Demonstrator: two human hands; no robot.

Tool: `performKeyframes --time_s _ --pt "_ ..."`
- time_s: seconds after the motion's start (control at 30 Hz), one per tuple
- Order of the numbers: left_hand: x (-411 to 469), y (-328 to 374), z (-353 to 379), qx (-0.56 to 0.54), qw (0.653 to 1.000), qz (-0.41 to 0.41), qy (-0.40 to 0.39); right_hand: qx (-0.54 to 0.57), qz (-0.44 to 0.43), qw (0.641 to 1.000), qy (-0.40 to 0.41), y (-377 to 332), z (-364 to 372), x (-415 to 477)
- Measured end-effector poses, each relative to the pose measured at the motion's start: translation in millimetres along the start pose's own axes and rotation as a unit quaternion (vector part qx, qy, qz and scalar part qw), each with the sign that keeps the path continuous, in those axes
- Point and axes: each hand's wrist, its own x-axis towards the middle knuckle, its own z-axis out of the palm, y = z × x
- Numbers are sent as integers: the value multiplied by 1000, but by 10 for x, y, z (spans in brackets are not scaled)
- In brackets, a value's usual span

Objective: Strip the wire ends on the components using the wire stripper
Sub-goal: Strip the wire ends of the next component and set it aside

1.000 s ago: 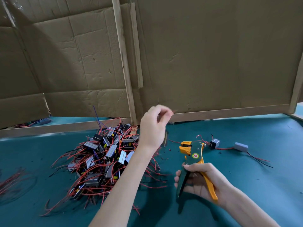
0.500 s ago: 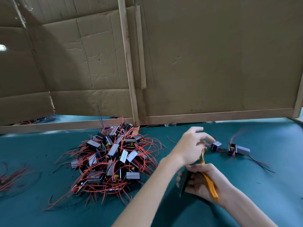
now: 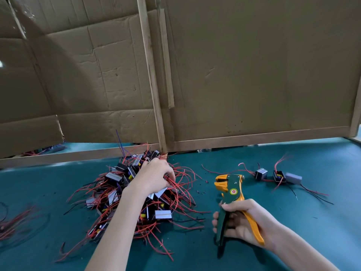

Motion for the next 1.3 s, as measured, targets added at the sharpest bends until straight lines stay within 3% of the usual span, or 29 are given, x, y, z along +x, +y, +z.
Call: performKeyframes --time_s 0.2,0.3,0.4,0.47,0.57,0.7,0.83,1.03,1.13,1.2,1.3 --pt "9 -18 -42 -86 980 -2 180 15 -12 1000 -1 -43 -14 -23" --pt "-82 99 -265 -220 931 29 290 19 -23 1000 4 -56 -19 -30" --pt "-173 272 -425 -356 872 55 330 22 -27 999 8 -55 -27 -25" --pt "-172 357 -415 -379 862 52 334 27 -26 999 9 -55 -30 -26" --pt "-90 376 -241 -346 883 6 318 27 -29 999 15 -56 -32 -31" --pt "9 208 10 -141 934 -99 314 24 -37 999 17 -59 -51 -29" --pt "-2 26 14 -31 932 -157 324 25 -40 999 12 -65 -76 -23" --pt "-128 -132 -312 -163 901 -141 377 15 -34 999 8 -62 -77 -31" --pt "-230 61 -465 -350 840 -94 403 9 -43 999 10 -60 -72 -35" --pt "-228 276 -482 -489 807 -63 326 14 -54 998 13 -65 -80 -36" --pt "-104 615 -218 -517 841 -35 155 18 -73 997 20 -103 -113 -41"
